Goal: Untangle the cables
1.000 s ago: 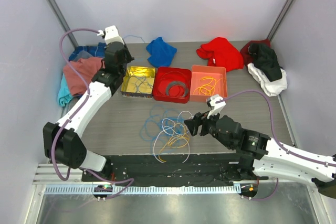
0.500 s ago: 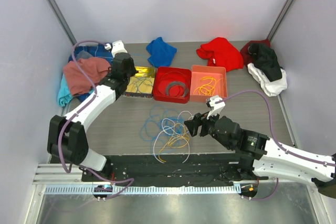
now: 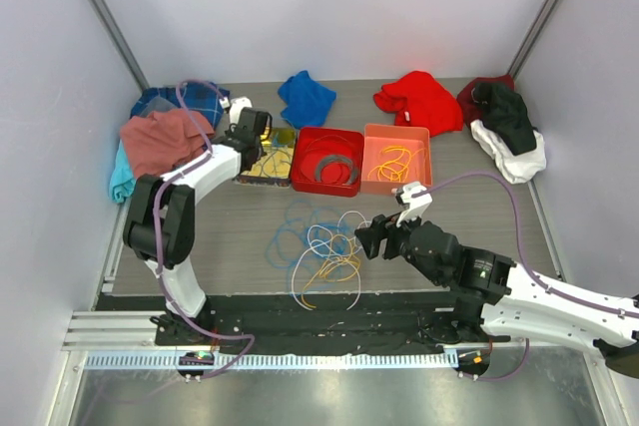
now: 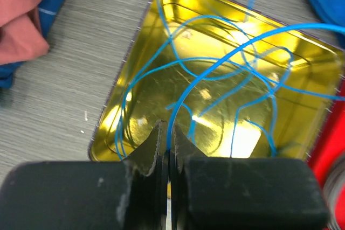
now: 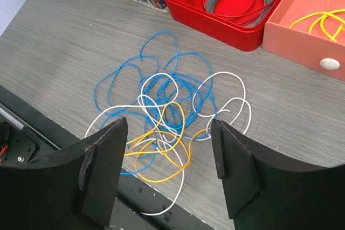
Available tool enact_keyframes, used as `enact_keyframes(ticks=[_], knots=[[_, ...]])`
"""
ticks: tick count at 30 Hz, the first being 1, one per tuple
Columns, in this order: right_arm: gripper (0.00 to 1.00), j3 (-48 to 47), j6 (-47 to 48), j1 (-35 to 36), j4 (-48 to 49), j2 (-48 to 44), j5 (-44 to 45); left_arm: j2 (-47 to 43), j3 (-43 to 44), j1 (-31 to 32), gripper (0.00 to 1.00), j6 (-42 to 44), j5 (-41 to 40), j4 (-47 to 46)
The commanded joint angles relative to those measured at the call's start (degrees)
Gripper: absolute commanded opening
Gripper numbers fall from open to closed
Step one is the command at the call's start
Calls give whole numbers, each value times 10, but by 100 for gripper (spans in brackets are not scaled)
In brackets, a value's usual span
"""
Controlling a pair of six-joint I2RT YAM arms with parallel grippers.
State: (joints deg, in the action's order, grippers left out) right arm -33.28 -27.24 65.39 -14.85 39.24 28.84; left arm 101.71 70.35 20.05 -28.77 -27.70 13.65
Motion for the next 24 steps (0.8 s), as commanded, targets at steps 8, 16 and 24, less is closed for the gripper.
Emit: enact_keyframes(ticks=[8,16,24], knots=[[71,-40,11,-1,-19,-25,45,37,56,-58,0,-34,-20,62],[71,-100,65,-1,-47,-22,86,17,49,-58,24,-38,5,46],[72,-113,79,-1,-52,-11,101,-40,42,-58,78,-28,-3,52]])
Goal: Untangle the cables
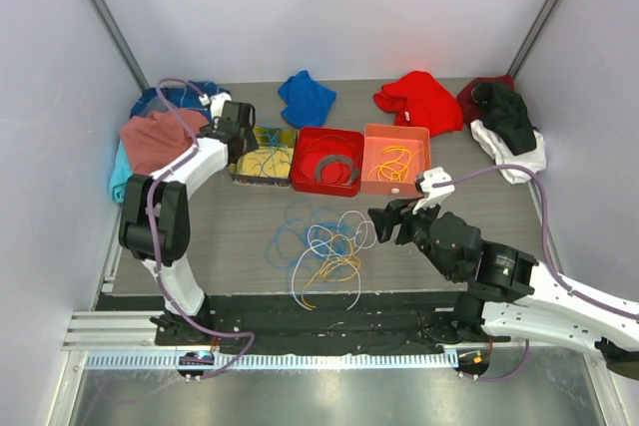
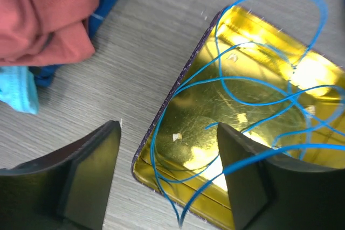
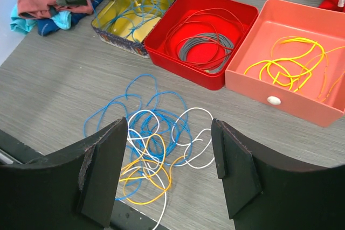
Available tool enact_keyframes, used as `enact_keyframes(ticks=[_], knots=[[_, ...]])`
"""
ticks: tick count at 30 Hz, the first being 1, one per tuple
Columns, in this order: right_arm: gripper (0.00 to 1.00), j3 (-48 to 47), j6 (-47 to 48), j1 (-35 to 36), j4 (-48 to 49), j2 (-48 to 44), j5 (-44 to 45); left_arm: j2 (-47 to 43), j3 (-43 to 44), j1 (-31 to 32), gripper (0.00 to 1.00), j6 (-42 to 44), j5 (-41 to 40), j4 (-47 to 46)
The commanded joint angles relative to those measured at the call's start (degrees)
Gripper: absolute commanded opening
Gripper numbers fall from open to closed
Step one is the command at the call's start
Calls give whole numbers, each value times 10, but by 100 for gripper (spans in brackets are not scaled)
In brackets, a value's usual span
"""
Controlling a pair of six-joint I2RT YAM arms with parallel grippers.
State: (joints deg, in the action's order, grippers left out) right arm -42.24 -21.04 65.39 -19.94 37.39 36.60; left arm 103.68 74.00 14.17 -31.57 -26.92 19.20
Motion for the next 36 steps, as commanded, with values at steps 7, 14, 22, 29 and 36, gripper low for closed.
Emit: enact_keyframes(ticks=[7,14,22,29,36], knots=[[72,-36,32,-2,7,33,25,-137,-15,2,100,-10,-33,26],[72,-37,37,-1,25,55,16,-226,-53,8,100,-26,-50,48],[72,-33,26,-2,42,73,2,-324,-81,50,100,-17,-68,68],[71,-29,18,-1,53,87,-8,-404,-156,125,100,-34,-31,66],[71,-16,2,-2,68,100,-21,-352,-212,158,99,-99,28,53]])
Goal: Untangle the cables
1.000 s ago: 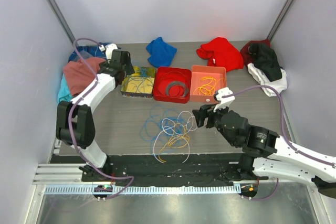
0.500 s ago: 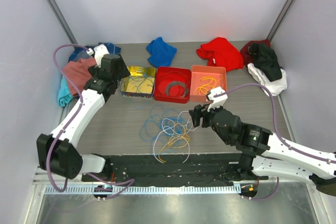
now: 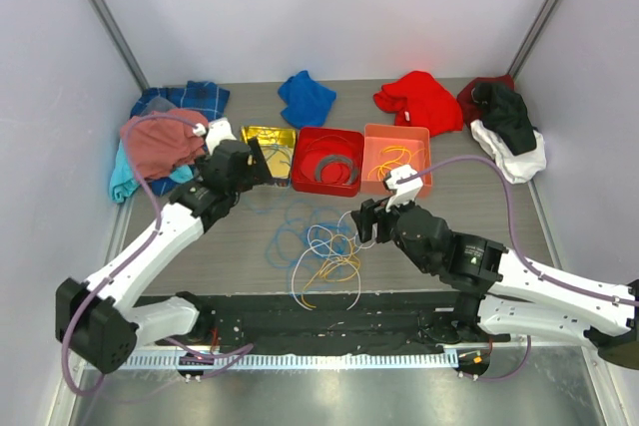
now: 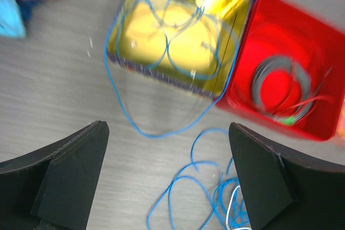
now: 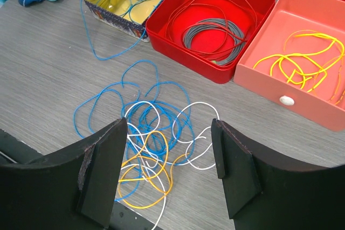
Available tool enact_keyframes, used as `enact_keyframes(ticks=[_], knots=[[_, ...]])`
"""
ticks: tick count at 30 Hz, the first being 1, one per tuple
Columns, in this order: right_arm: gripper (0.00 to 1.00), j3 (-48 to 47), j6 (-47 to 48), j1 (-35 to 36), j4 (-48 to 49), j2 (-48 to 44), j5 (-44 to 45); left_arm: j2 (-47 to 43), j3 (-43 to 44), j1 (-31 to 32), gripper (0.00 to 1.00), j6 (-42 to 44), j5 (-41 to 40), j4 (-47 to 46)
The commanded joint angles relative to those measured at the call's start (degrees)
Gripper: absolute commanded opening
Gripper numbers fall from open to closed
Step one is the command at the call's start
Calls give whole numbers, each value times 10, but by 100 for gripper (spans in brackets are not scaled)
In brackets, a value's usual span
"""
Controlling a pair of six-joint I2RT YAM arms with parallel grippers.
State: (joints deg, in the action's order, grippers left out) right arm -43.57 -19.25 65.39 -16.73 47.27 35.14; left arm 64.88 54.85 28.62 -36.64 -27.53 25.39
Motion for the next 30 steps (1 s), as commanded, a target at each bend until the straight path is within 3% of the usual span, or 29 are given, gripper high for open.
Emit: enact_keyframes(ticks=[1,13,18,24,30], knots=[[71,1,-17,-1,38,0,-8,41,-32,20,99,-54,33,-10],[71,19,-25,-1,43,-7,-9,153,-42,37,97,-90,31,-44],[71,35,-30,-2,42,-28,-9,113,-80,32,96,-134,-7,-60],[71,42,-26,-2,42,-35,-10,83,-162,-29,90,-213,27,-109],[71,51,-24,-2,40,-49,-6,89,-244,-72,80,-286,71,-231]])
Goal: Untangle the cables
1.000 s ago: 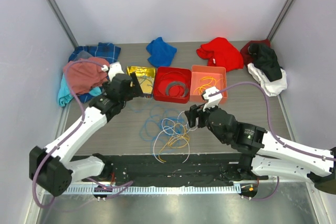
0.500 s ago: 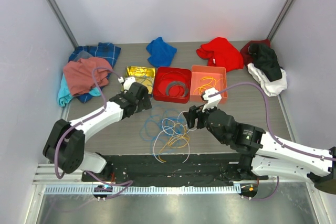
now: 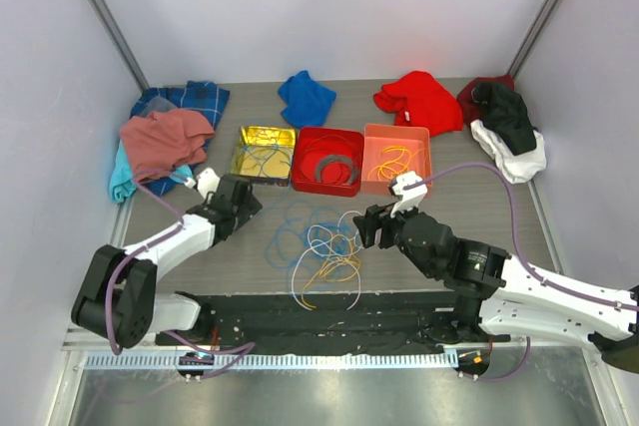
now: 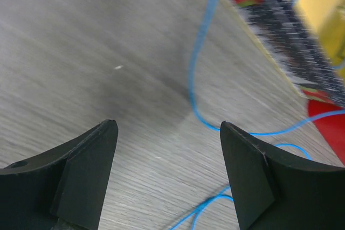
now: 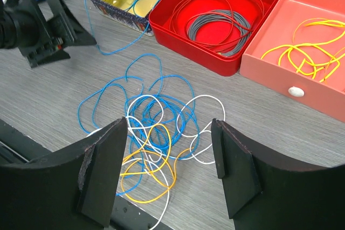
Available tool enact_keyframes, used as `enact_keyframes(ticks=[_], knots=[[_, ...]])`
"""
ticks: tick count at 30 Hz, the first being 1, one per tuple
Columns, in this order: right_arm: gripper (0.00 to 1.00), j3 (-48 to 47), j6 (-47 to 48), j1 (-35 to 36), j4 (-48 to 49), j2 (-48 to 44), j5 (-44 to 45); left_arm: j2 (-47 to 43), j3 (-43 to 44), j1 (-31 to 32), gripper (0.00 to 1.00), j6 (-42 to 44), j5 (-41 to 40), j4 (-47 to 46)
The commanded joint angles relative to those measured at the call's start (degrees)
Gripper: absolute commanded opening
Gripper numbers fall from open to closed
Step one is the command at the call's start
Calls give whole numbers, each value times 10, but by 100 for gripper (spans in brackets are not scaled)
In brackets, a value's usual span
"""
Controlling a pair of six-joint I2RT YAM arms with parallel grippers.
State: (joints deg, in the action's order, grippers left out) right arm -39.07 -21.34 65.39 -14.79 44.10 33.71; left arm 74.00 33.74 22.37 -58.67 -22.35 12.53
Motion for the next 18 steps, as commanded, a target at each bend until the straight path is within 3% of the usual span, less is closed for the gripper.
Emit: enact_keyframes(ticks=[1,6,12,15,16,18], knots=[[71,7,-3,-2,20,-21,8,3,-38,-11,79,-71,20,-117],[71,8,-1,-3,16,-24,10,48,-48,-22,75,-90,36,-194],[71,9,2,-3,13,-27,14,79,-43,-37,61,-95,47,-206],[71,9,3,-3,13,-25,13,80,-47,-43,44,-95,46,-205],[71,9,4,-4,13,-24,13,81,-48,-45,32,-96,45,-203],[71,8,4,-5,13,-19,12,80,-53,-50,24,-96,43,-200]])
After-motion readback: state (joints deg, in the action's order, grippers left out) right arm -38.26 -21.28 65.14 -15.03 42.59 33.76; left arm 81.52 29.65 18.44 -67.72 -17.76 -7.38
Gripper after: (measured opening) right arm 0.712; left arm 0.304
